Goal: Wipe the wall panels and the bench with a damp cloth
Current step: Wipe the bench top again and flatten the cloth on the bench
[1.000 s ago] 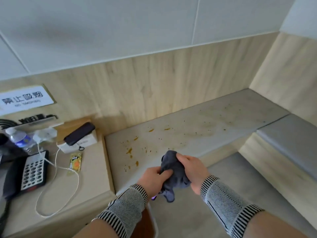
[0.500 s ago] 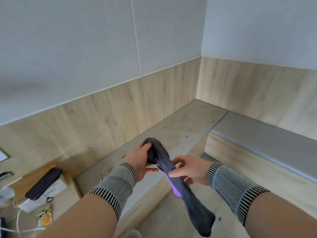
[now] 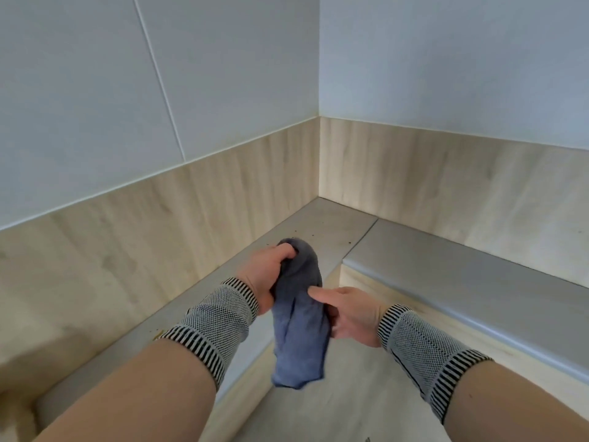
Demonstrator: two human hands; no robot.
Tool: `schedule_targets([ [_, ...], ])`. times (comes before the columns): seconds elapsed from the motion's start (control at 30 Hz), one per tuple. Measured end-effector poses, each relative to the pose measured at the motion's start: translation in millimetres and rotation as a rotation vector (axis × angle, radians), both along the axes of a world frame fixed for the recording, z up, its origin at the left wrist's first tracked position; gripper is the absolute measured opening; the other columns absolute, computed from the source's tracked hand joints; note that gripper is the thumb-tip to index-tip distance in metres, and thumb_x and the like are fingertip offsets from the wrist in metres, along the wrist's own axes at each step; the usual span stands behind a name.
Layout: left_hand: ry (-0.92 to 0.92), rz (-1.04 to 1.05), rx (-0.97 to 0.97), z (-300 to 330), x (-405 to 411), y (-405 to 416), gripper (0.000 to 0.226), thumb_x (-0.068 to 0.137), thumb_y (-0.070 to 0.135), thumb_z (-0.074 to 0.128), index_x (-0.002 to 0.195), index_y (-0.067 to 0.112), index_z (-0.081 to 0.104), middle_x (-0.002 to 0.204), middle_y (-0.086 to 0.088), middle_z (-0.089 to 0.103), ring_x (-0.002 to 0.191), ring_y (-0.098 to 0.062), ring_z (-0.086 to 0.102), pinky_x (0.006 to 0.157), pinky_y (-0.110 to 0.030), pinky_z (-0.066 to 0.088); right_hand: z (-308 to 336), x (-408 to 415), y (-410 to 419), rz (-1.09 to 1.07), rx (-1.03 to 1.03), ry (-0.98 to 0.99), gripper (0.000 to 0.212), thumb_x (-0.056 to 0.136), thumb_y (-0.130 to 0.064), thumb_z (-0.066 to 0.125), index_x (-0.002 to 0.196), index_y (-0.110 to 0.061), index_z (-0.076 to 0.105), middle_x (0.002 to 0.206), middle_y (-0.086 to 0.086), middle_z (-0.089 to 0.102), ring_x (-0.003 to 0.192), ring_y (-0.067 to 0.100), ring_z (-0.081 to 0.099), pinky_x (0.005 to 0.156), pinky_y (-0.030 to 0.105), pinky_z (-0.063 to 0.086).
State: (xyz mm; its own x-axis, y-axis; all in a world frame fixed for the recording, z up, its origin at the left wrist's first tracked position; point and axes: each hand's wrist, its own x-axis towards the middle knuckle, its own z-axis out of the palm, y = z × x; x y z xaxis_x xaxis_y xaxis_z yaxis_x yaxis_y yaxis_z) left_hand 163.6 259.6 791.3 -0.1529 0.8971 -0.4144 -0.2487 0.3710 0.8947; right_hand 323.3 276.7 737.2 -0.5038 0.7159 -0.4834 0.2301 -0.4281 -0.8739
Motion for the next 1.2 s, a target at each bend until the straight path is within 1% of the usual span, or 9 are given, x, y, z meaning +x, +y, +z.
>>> schedule_targets([
  [0.13, 0.170, 0.047, 0.101, 12, 39, 58, 0.018, 0.089, -0.003, 0.048, 0.086, 0.005, 0.064, 0.085, -0.017, 0.066, 0.083, -0.031, 0.063, 0.085, -0.043, 0.055, 14, 45, 62, -0.083, -0.041, 0.101, 0.029, 0.091, -0.026, 0.066, 0.104, -0.001, 0.070, 0.105, 0.018, 0.072, 0.102, 0.029, 0.068, 0.097, 0.040, 0.051],
  [0.2, 0.141, 0.085, 0.124, 14, 53, 88, 0.016, 0.091, 0.000, 0.052, 0.100, 0.006, 0.064, 0.098, -0.020, 0.068, 0.093, -0.032, 0.066, 0.090, -0.044, 0.055, 25, 58, 94, -0.122, -0.067, 0.177, 0.030, 0.094, -0.025, 0.061, 0.110, 0.000, 0.069, 0.109, 0.021, 0.070, 0.103, 0.030, 0.067, 0.096, 0.040, 0.052],
  [0.4, -0.041, 0.167, 0.044, 8, 71, 166, 0.059, 0.075, 0.046, 0.079, 0.118, 0.009, 0.064, 0.116, -0.013, 0.070, 0.106, -0.028, 0.067, 0.090, -0.045, 0.057, 52, 71, 166, -0.062, -0.102, 0.260, 0.041, 0.097, -0.031, 0.055, 0.123, 0.000, 0.063, 0.119, 0.021, 0.066, 0.115, 0.032, 0.062, 0.103, 0.042, 0.047],
  [0.47, -0.006, 0.204, -0.020, -2, 72, 181, 0.061, 0.076, 0.063, 0.072, 0.114, 0.015, 0.066, 0.110, -0.004, 0.072, 0.104, -0.023, 0.066, 0.093, -0.046, 0.054, 62, 73, 186, -0.104, -0.119, 0.345, 0.043, 0.096, -0.034, 0.057, 0.122, 0.000, 0.063, 0.114, 0.019, 0.068, 0.107, 0.031, 0.065, 0.096, 0.041, 0.052],
  [0.57, -0.110, 0.030, -0.191, -25, 73, 206, 0.099, 0.064, 0.091, 0.052, 0.126, 0.014, 0.060, 0.121, -0.010, 0.069, 0.116, -0.034, 0.062, 0.106, -0.060, 0.040, 75, 69, 221, -0.173, -0.152, 0.429, 0.040, 0.094, -0.030, 0.060, 0.117, 0.002, 0.063, 0.102, 0.018, 0.070, 0.088, 0.027, 0.068, 0.078, 0.036, 0.055],
  [0.7, -0.195, -0.119, -0.203, -36, 77, 258, 0.094, 0.085, 0.085, 0.021, 0.137, 0.013, 0.052, 0.134, -0.016, 0.060, 0.129, -0.036, 0.051, 0.113, -0.060, 0.027, 73, 57, 277, -0.304, -0.153, 0.414, 0.032, 0.096, -0.029, 0.058, 0.100, 0.002, 0.067, 0.085, 0.015, 0.071, 0.080, 0.025, 0.067, 0.078, 0.035, 0.055],
  [0.9, -0.189, -0.192, -0.118, -10, 51, 348, 0.080, 0.091, 0.075, 0.028, 0.126, 0.011, 0.061, 0.116, -0.013, 0.071, 0.098, -0.026, 0.071, 0.080, -0.034, 0.050, 51, 72, 371, -0.510, 0.096, 0.088, 0.025, 0.098, -0.019, 0.054, 0.084, -0.006, 0.069, 0.079, 0.009, 0.073, 0.079, 0.019, 0.068, 0.071, 0.031, 0.058],
  [1.03, -0.134, -0.301, -0.155, -3, 45, 392, 0.068, 0.091, 0.071, 0.039, 0.124, 0.018, 0.066, 0.118, -0.009, 0.071, 0.105, -0.026, 0.070, 0.080, -0.033, 0.056, 43, 87, 425, -0.457, 0.281, -0.261, 0.042, 0.094, -0.042, 0.050, 0.105, -0.004, 0.065, 0.103, 0.014, 0.069, 0.097, 0.031, 0.065, 0.093, 0.046, 0.052],
  [1.2, -0.055, -0.428, -0.179, -3, 50, 447, 0.058, 0.076, 0.032, 0.079, 0.122, 0.000, 0.065, 0.116, -0.015, 0.069, 0.105, -0.028, 0.062, 0.104, -0.043, 0.046, 58, 106, 485, -0.480, 0.554, -0.527, 0.040, 0.100, -0.037, 0.042, 0.084, -0.007, 0.063, 0.084, 0.008, 0.063, 0.078, 0.022, 0.059, 0.064, 0.029, 0.044],
])
